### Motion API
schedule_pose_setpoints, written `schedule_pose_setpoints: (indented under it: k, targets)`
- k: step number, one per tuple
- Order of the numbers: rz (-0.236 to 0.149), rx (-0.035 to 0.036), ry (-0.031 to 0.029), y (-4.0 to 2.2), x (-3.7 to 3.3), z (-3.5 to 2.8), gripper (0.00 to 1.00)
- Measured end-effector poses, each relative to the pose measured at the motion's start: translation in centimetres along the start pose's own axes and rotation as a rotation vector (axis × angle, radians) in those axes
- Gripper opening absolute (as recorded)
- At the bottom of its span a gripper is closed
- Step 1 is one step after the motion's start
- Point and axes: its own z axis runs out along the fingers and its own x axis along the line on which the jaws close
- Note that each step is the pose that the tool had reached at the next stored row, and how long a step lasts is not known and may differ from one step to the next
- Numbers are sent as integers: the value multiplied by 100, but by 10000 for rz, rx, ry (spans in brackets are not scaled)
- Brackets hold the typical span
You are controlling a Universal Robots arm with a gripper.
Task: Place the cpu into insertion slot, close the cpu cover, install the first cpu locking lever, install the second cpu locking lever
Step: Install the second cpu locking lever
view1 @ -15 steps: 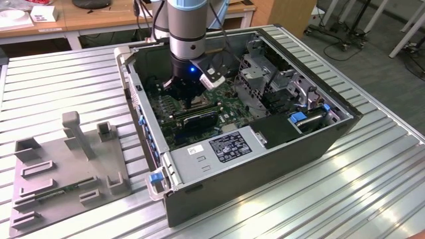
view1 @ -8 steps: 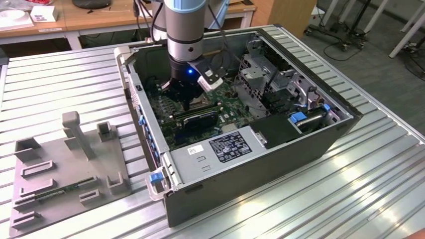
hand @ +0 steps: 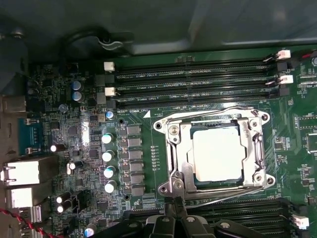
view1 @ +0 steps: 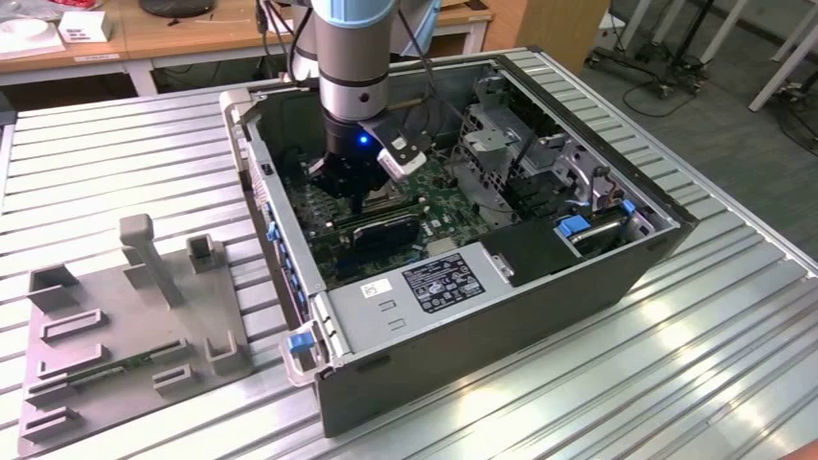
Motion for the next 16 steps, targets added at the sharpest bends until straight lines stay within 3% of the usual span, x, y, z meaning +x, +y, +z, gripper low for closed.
schedule_pose_setpoints:
  k: [6, 16]
  targets:
    - [21, -18, 2, -3, 19, 33, 11]
    - [30, -81, 8, -2, 21, 35, 11]
